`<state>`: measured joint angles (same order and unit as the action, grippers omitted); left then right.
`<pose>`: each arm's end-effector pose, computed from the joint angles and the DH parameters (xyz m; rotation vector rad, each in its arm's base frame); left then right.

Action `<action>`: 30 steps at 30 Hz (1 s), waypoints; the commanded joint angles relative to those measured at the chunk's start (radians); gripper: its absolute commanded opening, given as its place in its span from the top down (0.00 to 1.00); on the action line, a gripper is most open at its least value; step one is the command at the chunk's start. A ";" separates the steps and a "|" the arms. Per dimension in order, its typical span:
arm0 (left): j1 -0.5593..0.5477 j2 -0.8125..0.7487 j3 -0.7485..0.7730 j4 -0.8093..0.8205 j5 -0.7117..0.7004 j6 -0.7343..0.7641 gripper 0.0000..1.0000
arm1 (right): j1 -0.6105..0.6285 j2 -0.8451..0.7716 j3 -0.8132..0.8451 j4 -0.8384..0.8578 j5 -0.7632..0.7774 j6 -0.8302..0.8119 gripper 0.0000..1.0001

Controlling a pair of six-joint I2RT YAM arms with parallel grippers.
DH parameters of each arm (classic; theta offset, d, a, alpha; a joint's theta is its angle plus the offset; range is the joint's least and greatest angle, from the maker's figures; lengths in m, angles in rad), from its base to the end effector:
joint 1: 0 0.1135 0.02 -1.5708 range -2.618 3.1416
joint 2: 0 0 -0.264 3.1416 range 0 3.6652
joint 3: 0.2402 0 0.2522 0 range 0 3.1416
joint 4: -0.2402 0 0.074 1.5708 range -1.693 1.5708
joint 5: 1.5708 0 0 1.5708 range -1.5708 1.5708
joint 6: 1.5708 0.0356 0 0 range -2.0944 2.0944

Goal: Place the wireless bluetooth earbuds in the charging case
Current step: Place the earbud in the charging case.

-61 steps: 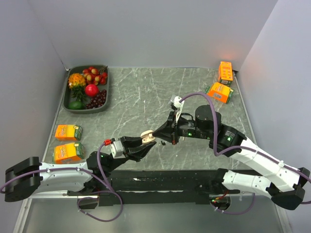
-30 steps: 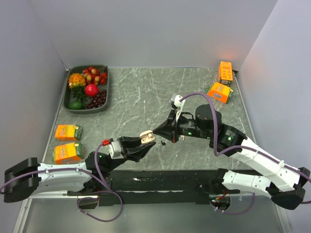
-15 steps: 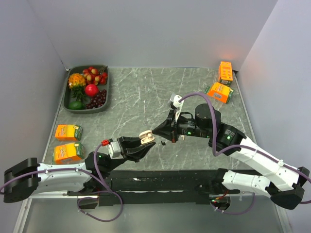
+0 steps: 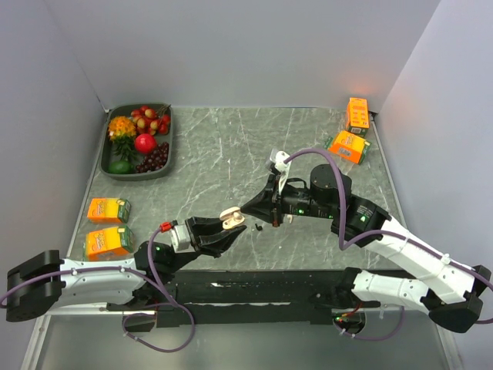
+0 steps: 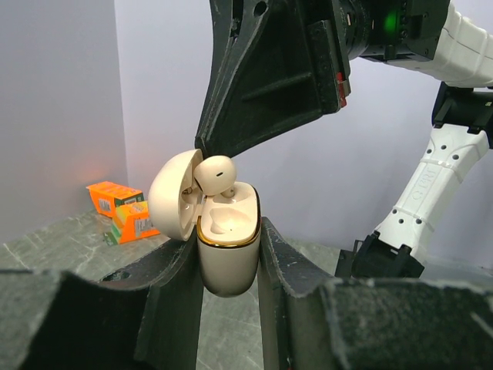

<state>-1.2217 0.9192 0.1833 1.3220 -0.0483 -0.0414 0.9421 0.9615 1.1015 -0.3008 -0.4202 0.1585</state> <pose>0.0608 -0.1620 0.2641 0.5427 0.8948 -1.1303 0.1107 0.1770 0.4065 -1.0089 1.5695 1.1505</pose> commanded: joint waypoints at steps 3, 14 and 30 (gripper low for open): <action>-0.006 -0.002 0.015 0.063 0.030 -0.014 0.99 | 0.017 -0.023 0.032 -0.006 0.012 0.012 1.00; -0.004 -0.010 0.002 0.068 0.024 -0.017 0.99 | 0.014 -0.050 0.061 -0.041 0.106 0.016 0.77; -0.004 0.018 0.019 0.043 0.039 -0.020 0.99 | 0.015 -0.007 0.061 -0.009 -0.005 0.033 0.90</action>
<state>-1.2217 0.9276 0.1833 1.3167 -0.0280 -0.0452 0.9497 0.9428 1.1221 -0.3443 -0.3916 0.1852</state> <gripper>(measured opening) 0.333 0.103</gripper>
